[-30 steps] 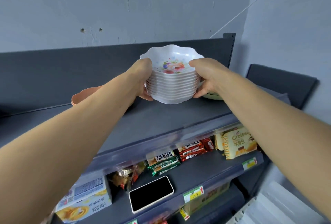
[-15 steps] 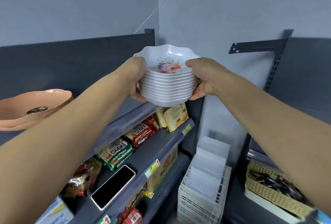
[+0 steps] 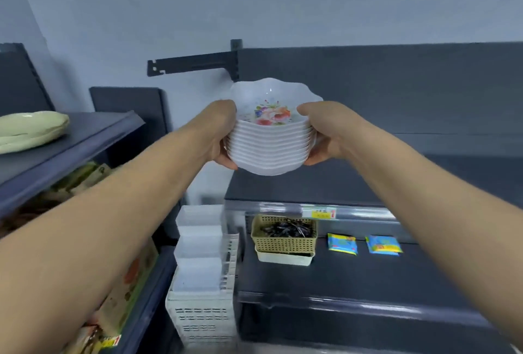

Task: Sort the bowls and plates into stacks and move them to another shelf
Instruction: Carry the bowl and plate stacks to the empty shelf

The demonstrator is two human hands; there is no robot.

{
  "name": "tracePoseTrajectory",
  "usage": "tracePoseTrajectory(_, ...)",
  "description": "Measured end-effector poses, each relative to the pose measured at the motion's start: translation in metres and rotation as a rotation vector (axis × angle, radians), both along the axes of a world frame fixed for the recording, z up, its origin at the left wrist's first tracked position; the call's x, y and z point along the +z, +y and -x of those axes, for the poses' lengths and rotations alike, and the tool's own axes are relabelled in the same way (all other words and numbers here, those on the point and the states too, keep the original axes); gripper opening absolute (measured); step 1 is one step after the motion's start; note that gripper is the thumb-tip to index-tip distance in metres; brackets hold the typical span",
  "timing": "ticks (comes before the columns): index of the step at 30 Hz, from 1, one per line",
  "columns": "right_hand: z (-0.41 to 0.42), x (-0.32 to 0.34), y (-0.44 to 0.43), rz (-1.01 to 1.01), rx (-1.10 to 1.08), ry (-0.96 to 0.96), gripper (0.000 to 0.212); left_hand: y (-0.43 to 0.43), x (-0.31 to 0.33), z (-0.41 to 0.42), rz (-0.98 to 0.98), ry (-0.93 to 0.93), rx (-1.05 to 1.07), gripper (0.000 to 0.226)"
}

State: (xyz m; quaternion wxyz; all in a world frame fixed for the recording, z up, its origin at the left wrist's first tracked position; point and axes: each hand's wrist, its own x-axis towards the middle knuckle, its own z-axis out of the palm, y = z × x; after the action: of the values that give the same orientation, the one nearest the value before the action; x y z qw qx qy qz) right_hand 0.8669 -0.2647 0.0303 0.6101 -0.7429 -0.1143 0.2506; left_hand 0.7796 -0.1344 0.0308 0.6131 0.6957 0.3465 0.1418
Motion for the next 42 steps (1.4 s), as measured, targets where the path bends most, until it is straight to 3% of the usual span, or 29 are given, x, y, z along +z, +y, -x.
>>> tracePoseTrajectory(11, -0.09, -0.01, -0.213, 0.021, -0.436, -0.037, 0.018, -0.186, -0.009, -0.145, 0.075, -0.002, -0.472, 0.029)
tracePoseTrajectory(24, -0.148, -0.007, -0.319, 0.047, -0.882, -0.028, 0.015, -0.291, -0.01, -0.266, 0.072, -0.01, -0.88, 0.029)
tracePoseTrajectory(32, -0.198, -0.023, -0.378, 0.052, -0.919, 0.005, 0.013, -0.352, -0.026, -0.327, 0.06, 0.014, -0.929, 0.03)
tracePoseTrajectory(42, -0.315, -0.047, -0.493, 0.009, -0.776, 0.02, 0.017, -0.462, -0.048, -0.412, 0.131, 0.029, -0.755, 0.028)
